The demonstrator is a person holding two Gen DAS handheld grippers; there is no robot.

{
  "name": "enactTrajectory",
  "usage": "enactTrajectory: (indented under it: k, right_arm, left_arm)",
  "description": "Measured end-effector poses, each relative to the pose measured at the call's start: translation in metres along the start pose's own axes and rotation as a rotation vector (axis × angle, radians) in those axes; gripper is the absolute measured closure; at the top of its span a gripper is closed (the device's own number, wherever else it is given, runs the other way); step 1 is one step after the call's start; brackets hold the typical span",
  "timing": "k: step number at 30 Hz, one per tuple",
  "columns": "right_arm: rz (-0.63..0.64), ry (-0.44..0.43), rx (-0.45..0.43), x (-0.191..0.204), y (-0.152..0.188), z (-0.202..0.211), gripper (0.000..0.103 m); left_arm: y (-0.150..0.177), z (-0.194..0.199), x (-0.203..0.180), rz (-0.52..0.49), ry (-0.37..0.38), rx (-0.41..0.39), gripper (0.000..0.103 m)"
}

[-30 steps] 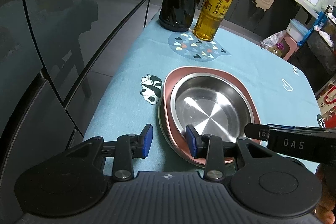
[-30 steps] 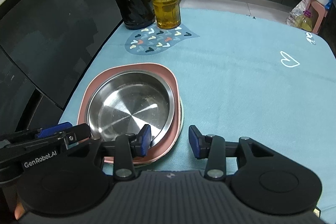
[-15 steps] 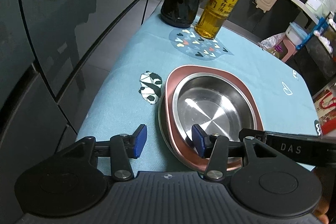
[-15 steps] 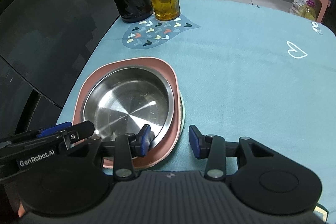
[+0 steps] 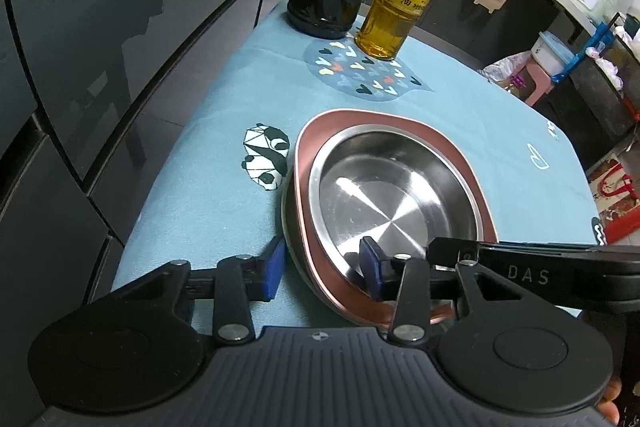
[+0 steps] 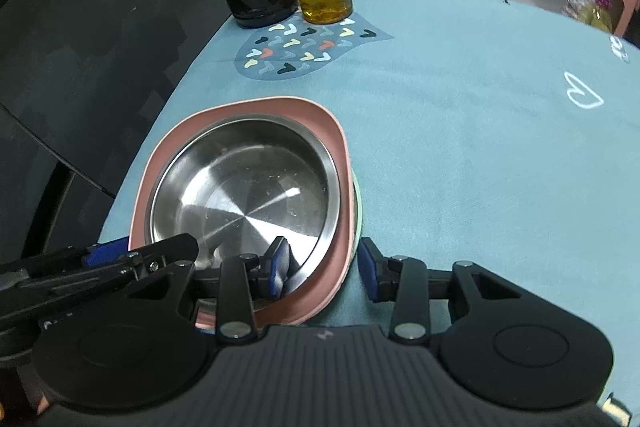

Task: Organize plates and bowls

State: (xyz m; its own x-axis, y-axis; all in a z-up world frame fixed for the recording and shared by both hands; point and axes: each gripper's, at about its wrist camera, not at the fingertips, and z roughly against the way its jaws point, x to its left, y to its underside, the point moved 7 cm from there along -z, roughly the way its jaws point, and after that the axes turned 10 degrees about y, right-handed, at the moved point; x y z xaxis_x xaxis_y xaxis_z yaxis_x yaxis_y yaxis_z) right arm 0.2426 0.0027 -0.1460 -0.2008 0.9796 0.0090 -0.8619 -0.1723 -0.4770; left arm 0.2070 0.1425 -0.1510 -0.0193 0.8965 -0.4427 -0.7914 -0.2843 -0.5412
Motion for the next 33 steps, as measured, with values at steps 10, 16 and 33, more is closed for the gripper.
enactTrajectory:
  k: [10, 16, 33]
  right_arm:
    - [-0.001, 0.004, -0.026, 0.002, 0.0, 0.007, 0.073]
    - [0.014, -0.002, -0.076, 0.006, 0.0, 0.024, 0.074]
    - [-0.071, -0.084, 0.04, -0.009, 0.001, 0.001, 0.072]
  left_arm:
    - [0.0, 0.01, -0.003, -0.01, -0.036, -0.026, 0.066]
    - [-0.001, 0.02, -0.008, -0.029, -0.039, -0.048, 0.066]
    - [0.002, 0.003, 0.004, 0.012, -0.035, 0.009, 0.067]
